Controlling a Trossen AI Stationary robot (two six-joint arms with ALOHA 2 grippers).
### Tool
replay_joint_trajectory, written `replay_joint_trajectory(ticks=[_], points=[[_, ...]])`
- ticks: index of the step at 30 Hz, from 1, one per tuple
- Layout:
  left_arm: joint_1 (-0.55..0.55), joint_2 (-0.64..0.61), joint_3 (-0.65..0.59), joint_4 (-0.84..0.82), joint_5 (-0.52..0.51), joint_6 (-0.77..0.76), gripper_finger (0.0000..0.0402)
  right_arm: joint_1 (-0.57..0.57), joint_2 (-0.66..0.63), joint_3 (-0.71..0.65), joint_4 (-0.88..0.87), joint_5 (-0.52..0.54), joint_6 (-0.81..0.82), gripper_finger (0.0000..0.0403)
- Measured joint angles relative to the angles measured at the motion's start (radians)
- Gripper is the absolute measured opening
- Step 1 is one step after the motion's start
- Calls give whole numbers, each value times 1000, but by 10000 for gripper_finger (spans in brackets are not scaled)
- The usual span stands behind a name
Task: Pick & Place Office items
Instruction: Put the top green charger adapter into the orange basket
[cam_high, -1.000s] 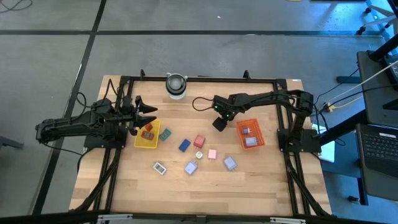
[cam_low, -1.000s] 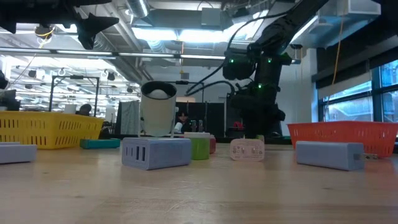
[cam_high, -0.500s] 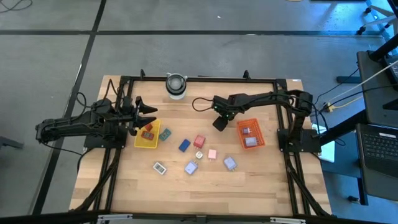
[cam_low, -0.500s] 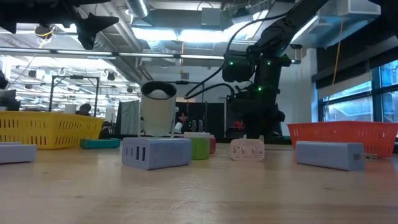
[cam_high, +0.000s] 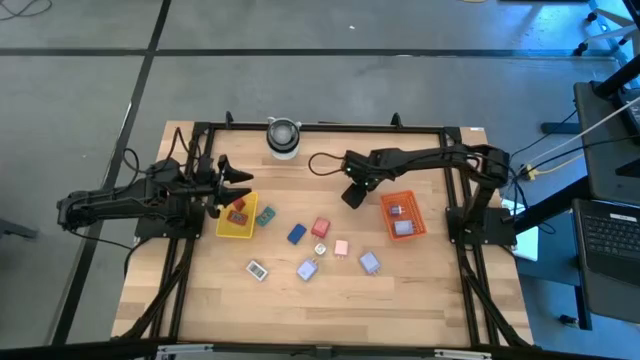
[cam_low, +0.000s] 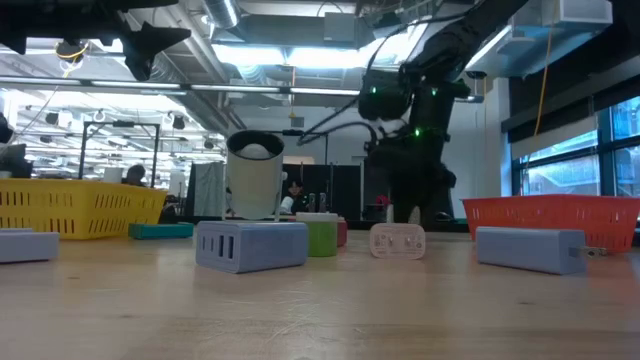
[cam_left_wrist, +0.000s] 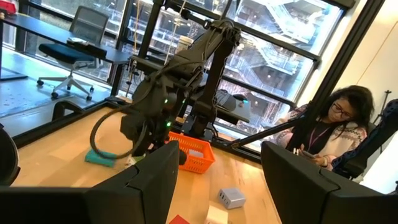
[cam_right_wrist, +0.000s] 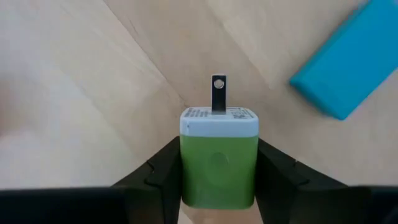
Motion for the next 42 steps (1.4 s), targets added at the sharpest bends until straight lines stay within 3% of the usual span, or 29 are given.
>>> replay_joint_trajectory(ticks=[9, 20, 26, 32, 42], points=[[0, -49, 0, 36, 19, 1, 223, 0, -234, 29, -25, 10, -14, 148], [0, -146, -1, -14, 36, 1, 223, 81, -598, 6, -137, 159, 19, 148], [0, -150, 0, -17, 37, 1, 223, 128, -762, -145, -122, 203, 96, 148], [0, -150, 0, -17, 37, 0, 223, 177, -908, -357, 16, 202, 170, 148], [0, -150, 0, -17, 27, -6, 223, 286, -976, -533, 33, 209, 344, 148]])
